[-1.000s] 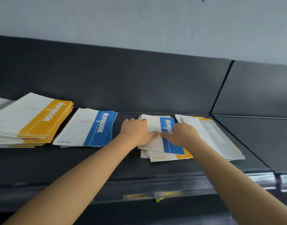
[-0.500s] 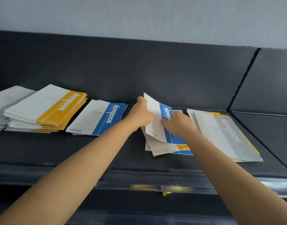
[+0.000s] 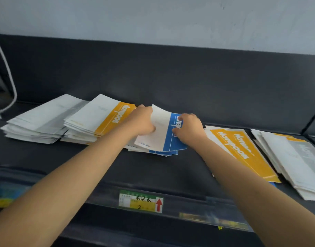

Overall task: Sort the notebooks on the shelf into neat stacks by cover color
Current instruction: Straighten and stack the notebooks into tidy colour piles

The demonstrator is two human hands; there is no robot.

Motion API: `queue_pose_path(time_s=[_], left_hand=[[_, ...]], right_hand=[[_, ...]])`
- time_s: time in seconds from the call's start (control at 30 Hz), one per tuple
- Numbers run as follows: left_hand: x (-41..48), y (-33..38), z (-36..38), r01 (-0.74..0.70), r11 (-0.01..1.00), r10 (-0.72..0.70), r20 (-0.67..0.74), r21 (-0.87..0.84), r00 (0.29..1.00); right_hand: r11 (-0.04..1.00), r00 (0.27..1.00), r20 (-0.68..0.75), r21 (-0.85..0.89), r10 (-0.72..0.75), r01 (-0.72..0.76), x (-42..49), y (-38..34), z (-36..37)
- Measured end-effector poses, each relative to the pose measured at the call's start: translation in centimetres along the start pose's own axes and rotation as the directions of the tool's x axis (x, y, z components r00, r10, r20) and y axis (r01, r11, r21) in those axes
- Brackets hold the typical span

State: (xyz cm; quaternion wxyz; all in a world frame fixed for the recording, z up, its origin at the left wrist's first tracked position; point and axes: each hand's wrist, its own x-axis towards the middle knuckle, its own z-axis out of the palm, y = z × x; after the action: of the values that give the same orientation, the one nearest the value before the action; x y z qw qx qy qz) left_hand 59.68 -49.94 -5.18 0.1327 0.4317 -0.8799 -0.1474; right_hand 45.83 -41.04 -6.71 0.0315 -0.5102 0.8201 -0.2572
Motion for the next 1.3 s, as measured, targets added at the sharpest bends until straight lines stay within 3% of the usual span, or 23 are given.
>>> queue_pose_path(time_s=[0.07,0.13,0.33,0.5,0.57,0.63,0.73,0.83,0.9,1.03,1.3], left_hand=[[-0.2,-0.8,1.0,-0.119,0.941,0.141,-0.045,0.318,0.989],[-0.3,-1.2,1.7,-0.221,0.855,0.268,-0.035,0.469,0.963],[0.7,-2.0,3.2,-0.316,0.835,0.255,0.192,0.451,0.948],[0.8,-0.7,3.1,-0.354,0.823,0.312,0.167,0.444,0.935],[0.5,0.9,3.4,-0.371,0.855,0.346,0.134,0.363,0.929],[0.2,3.2,3.9,-0.332,0.929,0.313,0.131,0.166,0.941],[-0.1,7.2,5.2,-0.126,0.973,0.169,0.222,-0.194,0.96],[0.4,10.9,6.6,0.017,0.958,0.083,0.335,-0.285,0.939],[1.1,12.6,7.1,0.069,0.925,0.069,0.343,-0.374,0.937],[1.9,14.9,7.7,0.22,0.742,0.044,0.373,-0.633,0.927],[1.5,15.7,8.6,0.375,0.603,-0.107,0.394,-0.704,0.913]], right_hand=[[1.0,1.0,0.025,0.009,0.013,-0.013,0.2,-0.8,1.5],[0.999,0.999,0.041,0.034,0.015,-0.016,0.3,-1.5,2.6],[0.997,1.0,0.03,0.073,-0.006,0.004,0.0,-1.9,3.7],[0.994,0.998,-0.032,-0.093,0.06,-0.063,-0.8,0.9,1.4],[0.972,0.991,-0.044,-0.197,0.123,-0.129,-1.0,2.5,-0.7],[0.925,0.973,-0.035,-0.303,0.228,-0.228,-1.4,4.7,-2.9],[0.839,0.909,-0.015,-0.377,0.417,-0.391,-3.0,8.3,-6.2],[0.794,0.86,0.046,-0.411,0.509,-0.448,-3.9,10.8,-7.8],[0.819,0.859,0.075,-0.354,0.506,-0.451,-3.6,11.8,-8.3],[0.843,0.867,0.096,-0.31,0.488,-0.44,-3.3,12.7,-8.2],[0.879,0.909,0.107,-0.319,0.404,-0.353,-3.5,13.0,-8.1]])
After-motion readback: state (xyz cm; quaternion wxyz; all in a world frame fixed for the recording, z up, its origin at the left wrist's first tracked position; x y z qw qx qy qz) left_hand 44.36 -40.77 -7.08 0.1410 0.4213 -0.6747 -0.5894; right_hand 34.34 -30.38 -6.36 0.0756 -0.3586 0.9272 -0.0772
